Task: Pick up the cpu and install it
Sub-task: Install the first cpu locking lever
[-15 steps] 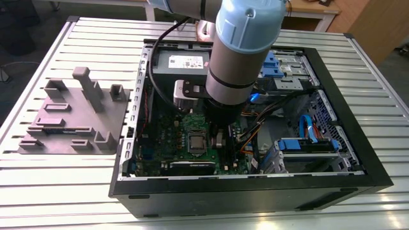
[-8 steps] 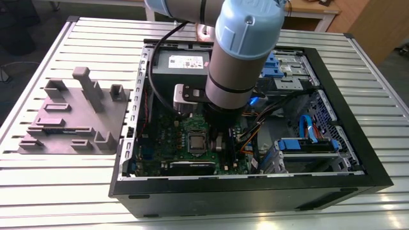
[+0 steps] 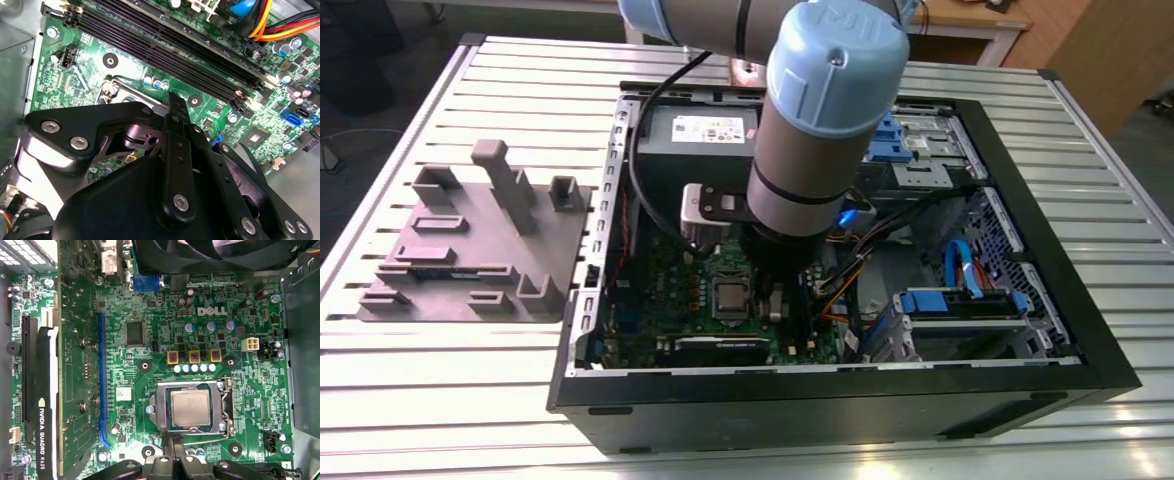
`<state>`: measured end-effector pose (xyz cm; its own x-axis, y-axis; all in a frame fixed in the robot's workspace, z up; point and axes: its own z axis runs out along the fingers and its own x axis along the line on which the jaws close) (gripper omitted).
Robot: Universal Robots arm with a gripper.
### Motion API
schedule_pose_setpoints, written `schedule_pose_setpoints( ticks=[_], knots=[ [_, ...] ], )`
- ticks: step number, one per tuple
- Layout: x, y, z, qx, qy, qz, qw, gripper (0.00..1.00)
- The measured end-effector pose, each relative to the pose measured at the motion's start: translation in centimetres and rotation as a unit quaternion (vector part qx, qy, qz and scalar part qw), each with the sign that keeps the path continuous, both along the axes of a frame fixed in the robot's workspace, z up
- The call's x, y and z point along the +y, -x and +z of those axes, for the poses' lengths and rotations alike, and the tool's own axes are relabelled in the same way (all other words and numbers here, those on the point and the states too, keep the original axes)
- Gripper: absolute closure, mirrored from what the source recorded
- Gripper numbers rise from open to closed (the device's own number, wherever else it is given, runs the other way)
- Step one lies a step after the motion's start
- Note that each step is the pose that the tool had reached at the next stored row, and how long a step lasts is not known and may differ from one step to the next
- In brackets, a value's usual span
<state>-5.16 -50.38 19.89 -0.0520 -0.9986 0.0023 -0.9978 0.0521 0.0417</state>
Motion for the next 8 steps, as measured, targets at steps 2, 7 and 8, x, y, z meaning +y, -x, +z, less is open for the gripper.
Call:
schedule_pose_setpoints(
  ticks=[2, 7, 8],
  knots=[
    [0.00, 0.00, -0.19, 0.0000, -0.0008, 0.000, 1.00000, 0.90],
    [-0.01, 0.01, -0.55, 0.0000, -0.0014, 0.000, 1.00000, 0.90],
    [-0.01, 0.01, -0.59, 0.0000, -0.0015, 0.000, 1.00000, 0.90]
  ],
)
